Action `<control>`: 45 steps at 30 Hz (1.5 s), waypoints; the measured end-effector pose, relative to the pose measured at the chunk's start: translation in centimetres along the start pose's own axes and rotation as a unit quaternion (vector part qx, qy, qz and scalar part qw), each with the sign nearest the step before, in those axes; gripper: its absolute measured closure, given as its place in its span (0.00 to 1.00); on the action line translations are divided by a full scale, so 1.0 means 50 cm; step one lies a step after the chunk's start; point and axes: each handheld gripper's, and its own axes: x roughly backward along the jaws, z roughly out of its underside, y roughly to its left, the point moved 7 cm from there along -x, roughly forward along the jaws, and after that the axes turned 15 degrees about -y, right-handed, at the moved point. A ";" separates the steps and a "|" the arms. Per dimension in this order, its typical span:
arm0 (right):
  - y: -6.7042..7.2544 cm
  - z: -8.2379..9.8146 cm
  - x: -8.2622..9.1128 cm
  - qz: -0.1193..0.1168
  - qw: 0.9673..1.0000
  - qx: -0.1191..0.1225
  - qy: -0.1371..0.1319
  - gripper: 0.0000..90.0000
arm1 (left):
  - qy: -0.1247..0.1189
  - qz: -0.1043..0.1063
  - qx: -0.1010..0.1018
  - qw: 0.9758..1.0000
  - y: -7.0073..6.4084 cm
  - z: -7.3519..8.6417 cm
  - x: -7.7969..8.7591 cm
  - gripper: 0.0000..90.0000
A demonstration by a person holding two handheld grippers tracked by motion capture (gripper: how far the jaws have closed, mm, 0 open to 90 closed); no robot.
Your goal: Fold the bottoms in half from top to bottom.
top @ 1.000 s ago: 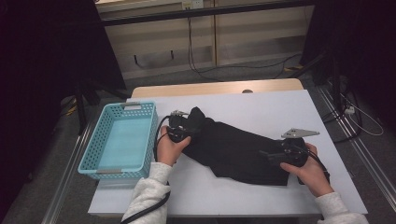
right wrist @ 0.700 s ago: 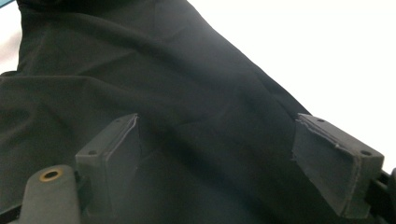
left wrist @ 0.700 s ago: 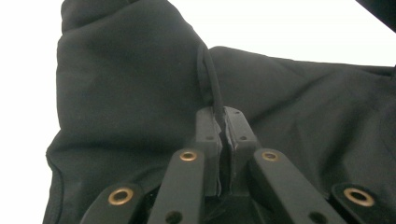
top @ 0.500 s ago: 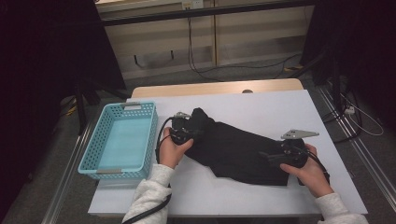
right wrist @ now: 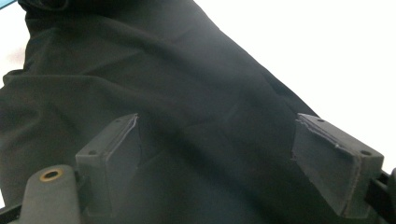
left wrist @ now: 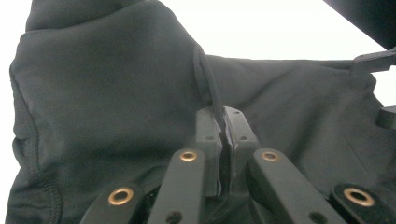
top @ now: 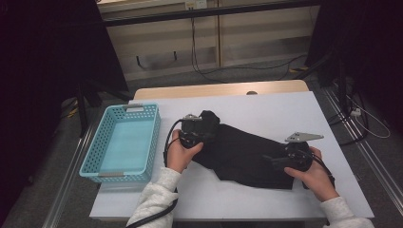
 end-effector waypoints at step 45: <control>0.097 0.000 -0.070 -0.047 0.997 0.058 0.019 0.17 | -0.007 -0.056 -0.049 0.997 0.051 0.006 0.063 0.21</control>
